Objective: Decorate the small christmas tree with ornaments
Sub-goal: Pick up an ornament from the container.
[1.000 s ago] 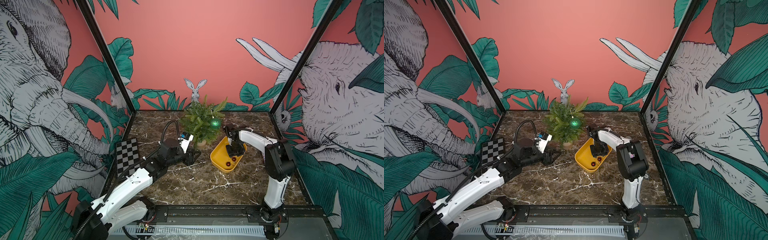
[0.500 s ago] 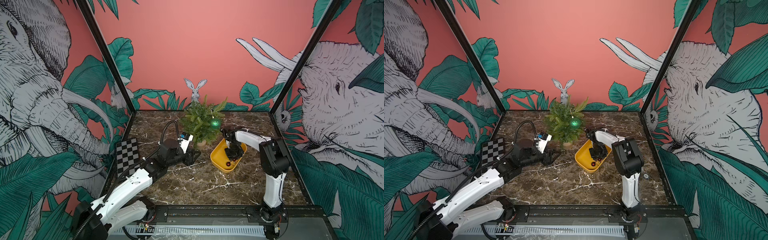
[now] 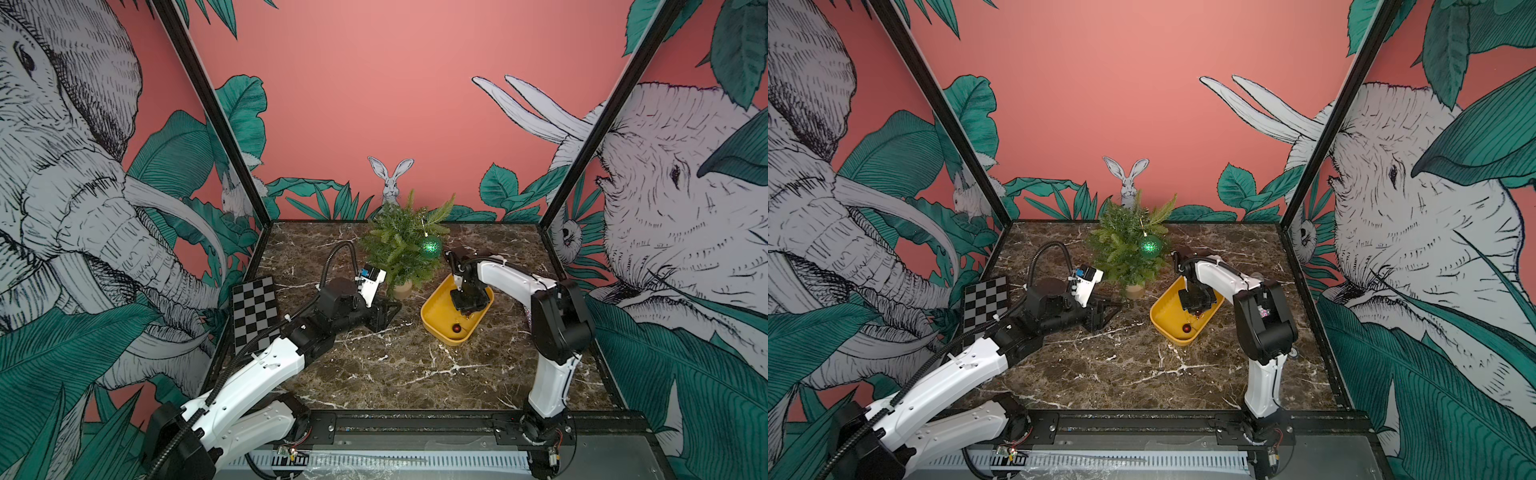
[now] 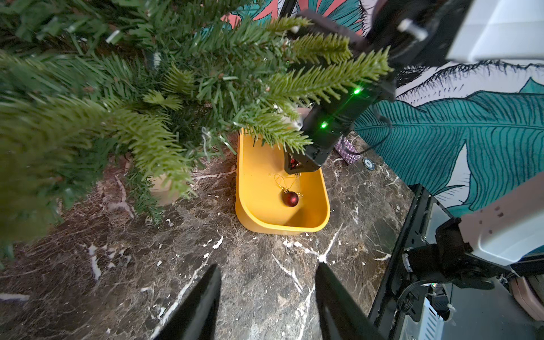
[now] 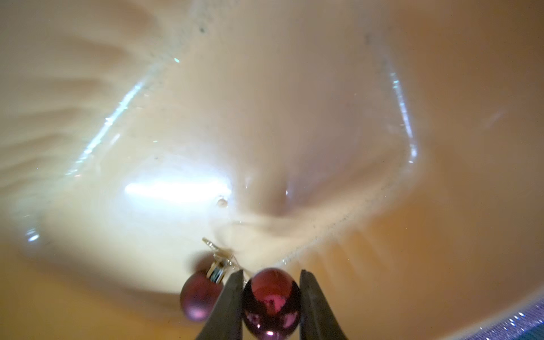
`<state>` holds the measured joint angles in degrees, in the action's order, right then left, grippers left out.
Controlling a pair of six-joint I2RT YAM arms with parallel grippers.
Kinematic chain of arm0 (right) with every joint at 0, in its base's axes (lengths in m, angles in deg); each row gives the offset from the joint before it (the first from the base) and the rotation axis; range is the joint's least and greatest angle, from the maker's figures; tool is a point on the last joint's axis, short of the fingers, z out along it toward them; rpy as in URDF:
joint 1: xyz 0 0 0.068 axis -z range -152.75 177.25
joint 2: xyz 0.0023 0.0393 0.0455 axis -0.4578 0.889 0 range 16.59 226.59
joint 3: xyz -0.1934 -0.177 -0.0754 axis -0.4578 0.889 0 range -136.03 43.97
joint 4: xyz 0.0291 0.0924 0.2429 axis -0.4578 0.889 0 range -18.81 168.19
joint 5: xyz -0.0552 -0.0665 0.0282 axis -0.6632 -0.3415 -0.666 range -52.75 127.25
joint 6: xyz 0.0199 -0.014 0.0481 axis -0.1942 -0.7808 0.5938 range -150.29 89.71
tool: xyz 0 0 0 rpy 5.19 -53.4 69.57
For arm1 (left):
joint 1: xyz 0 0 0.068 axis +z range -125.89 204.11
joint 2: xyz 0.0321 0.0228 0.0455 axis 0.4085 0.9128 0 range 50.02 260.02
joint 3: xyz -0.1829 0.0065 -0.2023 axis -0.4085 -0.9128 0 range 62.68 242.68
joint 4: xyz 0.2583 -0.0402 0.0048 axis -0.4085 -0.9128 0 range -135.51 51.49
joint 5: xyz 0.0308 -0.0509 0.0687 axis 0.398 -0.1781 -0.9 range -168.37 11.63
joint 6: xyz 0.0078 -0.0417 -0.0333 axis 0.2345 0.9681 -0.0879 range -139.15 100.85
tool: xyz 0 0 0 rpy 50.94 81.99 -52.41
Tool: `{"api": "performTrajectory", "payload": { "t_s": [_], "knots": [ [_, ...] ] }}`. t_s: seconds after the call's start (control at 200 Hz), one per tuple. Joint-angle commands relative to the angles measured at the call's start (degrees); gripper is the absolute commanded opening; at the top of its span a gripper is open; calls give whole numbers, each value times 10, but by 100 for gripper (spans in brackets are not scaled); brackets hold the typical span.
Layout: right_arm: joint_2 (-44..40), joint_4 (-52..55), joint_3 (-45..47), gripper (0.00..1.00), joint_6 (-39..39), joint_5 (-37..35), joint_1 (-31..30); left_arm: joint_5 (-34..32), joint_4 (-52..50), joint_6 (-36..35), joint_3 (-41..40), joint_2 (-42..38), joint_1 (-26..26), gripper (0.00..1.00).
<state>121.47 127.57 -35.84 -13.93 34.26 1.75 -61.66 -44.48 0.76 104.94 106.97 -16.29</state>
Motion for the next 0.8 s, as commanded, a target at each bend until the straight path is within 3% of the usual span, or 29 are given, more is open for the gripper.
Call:
{"api": "performTrajectory", "payload": {
  "t_s": [0.0, 0.39, 0.63, 0.795],
  "knots": [
    [-85, -20, 22, 22, 8, -6, -2, 0, 9, -2, 12, -12, -1, 53],
    [-291, -85, 89, 22, 4, 15, -2, 8, 5, -14, 59, -16, -1, 53],
    [-348, -85, 51, 22, -4, 57, -4, 20, -6, -16, 111, -14, -1, 50],
    [-350, -64, -49, 22, 0, 95, -13, 28, -26, -27, 168, 6, -1, 47]
  ]
}}
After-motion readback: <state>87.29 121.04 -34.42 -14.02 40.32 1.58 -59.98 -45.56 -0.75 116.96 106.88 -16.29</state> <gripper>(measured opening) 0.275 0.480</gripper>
